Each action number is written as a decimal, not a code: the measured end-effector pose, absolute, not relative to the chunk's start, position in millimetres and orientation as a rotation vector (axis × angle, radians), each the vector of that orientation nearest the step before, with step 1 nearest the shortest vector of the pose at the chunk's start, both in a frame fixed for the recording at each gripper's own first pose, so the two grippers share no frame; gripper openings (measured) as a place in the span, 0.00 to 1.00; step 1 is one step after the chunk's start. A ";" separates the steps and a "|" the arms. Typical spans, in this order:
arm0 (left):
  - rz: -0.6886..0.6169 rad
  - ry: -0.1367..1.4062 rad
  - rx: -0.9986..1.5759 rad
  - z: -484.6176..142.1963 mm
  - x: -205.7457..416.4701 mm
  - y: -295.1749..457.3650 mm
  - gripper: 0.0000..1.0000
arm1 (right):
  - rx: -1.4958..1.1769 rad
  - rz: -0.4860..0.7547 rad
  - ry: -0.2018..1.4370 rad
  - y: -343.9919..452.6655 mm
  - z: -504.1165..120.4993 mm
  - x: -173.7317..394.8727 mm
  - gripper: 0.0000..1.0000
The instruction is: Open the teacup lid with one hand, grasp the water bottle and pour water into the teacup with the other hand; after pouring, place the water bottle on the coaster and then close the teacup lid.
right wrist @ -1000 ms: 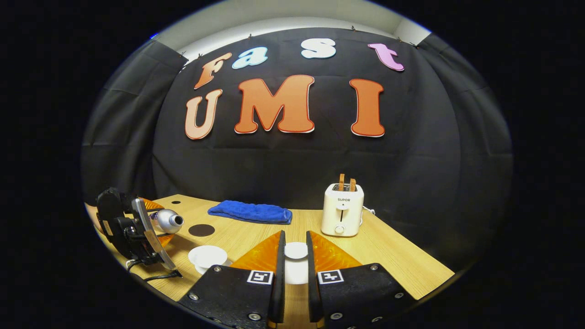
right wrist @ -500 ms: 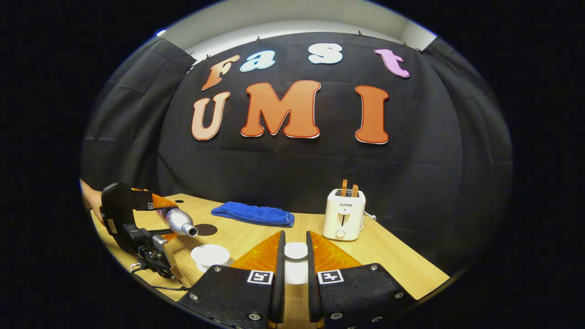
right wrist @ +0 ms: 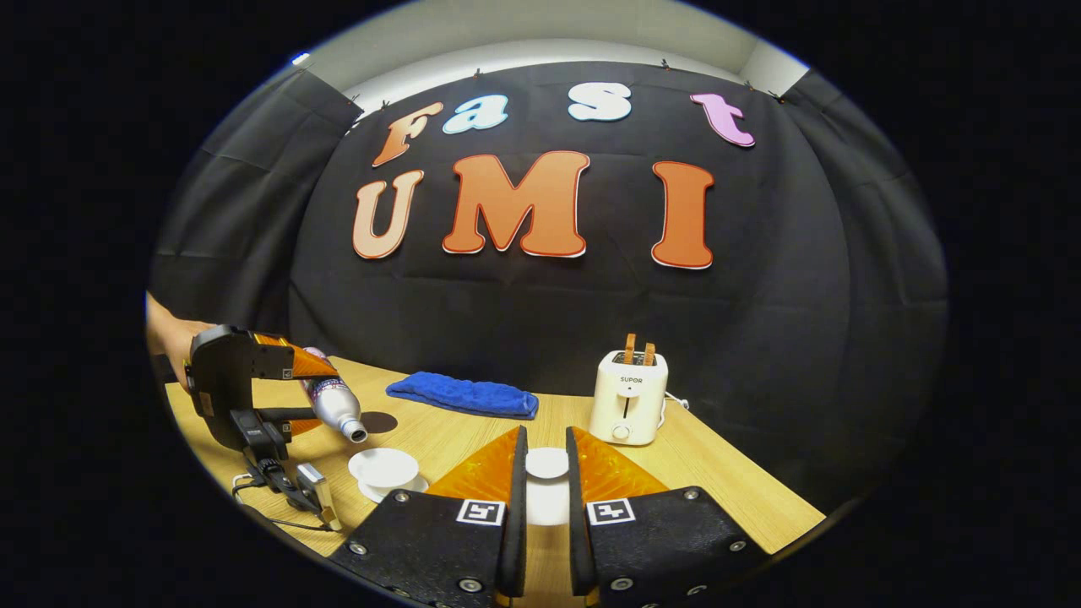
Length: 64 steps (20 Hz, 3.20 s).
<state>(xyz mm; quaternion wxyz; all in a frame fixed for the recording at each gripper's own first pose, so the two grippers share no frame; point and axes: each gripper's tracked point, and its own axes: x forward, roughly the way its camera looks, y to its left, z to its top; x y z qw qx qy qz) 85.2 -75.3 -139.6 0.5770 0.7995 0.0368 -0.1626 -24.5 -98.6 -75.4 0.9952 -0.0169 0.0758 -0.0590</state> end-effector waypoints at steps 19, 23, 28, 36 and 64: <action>-0.288 -0.073 2.099 -67.9 101.0 -84.8 0.84 | -0.027 -0.102 0.155 -93.8 -78.7 -29.0 0.22; -0.284 -0.102 2.150 -71.4 102.4 -91.1 0.84 | -0.028 -0.084 0.159 -88.7 -81.5 -28.9 0.22; -0.297 -0.127 2.182 -82.0 102.4 -99.3 0.87 | -0.027 -0.079 0.165 -86.5 -84.0 -30.0 0.22; -0.299 -0.148 2.193 -85.5 102.5 -105.1 0.87 | -0.029 -0.068 0.170 -80.9 -84.0 -29.0 0.22; -0.113 -0.358 1.708 -23.3 94.5 -95.4 0.83 | 0.006 -0.042 0.182 -62.2 -82.4 -15.5 0.22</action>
